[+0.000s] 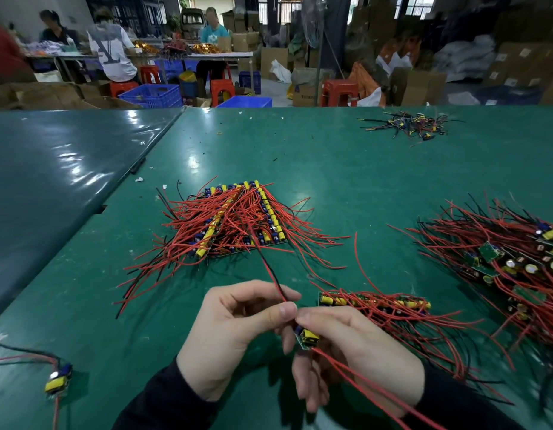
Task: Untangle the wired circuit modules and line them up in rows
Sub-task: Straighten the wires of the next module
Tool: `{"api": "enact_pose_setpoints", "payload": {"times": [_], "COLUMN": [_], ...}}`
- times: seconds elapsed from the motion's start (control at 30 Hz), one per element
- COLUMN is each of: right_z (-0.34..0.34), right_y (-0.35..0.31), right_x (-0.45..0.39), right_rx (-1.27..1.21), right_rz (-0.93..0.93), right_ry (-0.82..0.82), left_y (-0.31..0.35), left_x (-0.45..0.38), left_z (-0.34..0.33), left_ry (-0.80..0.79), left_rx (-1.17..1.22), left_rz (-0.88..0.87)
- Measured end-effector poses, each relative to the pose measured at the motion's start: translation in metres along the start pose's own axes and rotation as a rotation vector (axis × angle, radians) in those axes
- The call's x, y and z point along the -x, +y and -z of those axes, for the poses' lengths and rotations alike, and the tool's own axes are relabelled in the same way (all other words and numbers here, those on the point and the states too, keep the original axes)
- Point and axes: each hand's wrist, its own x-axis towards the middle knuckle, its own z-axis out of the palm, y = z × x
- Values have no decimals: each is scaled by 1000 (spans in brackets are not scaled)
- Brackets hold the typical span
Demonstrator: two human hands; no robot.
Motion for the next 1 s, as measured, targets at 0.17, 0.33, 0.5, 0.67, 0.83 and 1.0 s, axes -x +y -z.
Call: {"api": "enact_pose_setpoints", "payload": {"times": [0.17, 0.33, 0.5, 0.67, 0.83, 1.0], "right_z": [-2, -3, -1, -2, -3, -3], "right_y": [1, 6, 5, 5, 4, 5], "right_x": [0, 1, 1, 1, 2, 3], "right_rx": [69, 237, 127, 136, 228, 291], "right_rz": [34, 74, 1, -39, -29, -26], "right_ry": [2, 103, 169, 168, 189, 180], "left_y": [-2, -6, -7, -9, -8, -6], "left_x": [-1, -1, -1, 1, 2, 2], "left_z": [4, 4, 2, 1, -1, -2], "left_ry": [-67, -20, -19, -14, -8, -5], "left_rx": [-33, -238, -331, -516, -695, -719], "left_rz": [30, -108, -170, -212, -301, -326]}}
